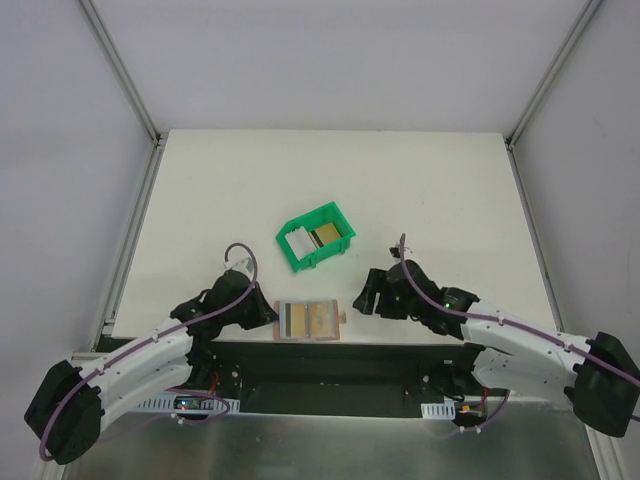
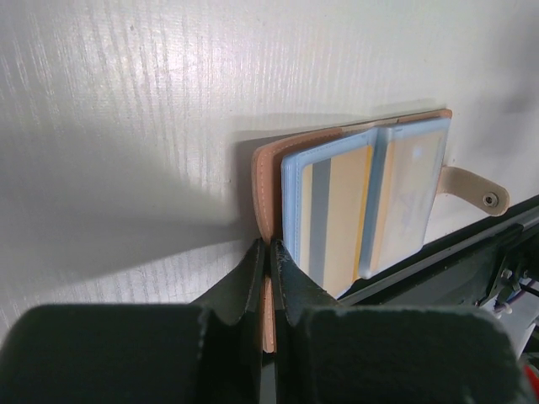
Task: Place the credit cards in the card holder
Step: Close the card holder at the center of the board.
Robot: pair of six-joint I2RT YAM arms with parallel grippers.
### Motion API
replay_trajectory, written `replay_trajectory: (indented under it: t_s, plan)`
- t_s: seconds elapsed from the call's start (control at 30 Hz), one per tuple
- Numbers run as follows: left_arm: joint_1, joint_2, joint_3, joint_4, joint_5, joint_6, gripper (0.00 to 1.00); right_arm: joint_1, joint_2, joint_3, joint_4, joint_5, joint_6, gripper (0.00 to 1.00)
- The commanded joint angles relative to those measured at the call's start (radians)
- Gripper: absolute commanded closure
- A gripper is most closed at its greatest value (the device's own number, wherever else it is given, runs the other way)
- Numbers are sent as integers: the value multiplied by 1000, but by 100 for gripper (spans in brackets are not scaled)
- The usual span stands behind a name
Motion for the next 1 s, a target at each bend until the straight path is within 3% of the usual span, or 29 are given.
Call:
replay_trajectory:
  t_s: [0.0,0.2,0.4,0.57,0.97]
  plan:
    - [9,17,48,-15,23,38,100,6,51,41,7,11,-20,29]
    - [9,57,61,-15,17,33,100,20,221,125,28,-26,-49,29]
    - [9,92,91,-22,17,67,100,89,294,197,28,-9,-48,29]
    - [9,98,107,-22,17,69,100,145,356,255,-80,55,-8,31]
    - [9,92,127,-32,22,61,100,207,438,306,-176,124,0,53]
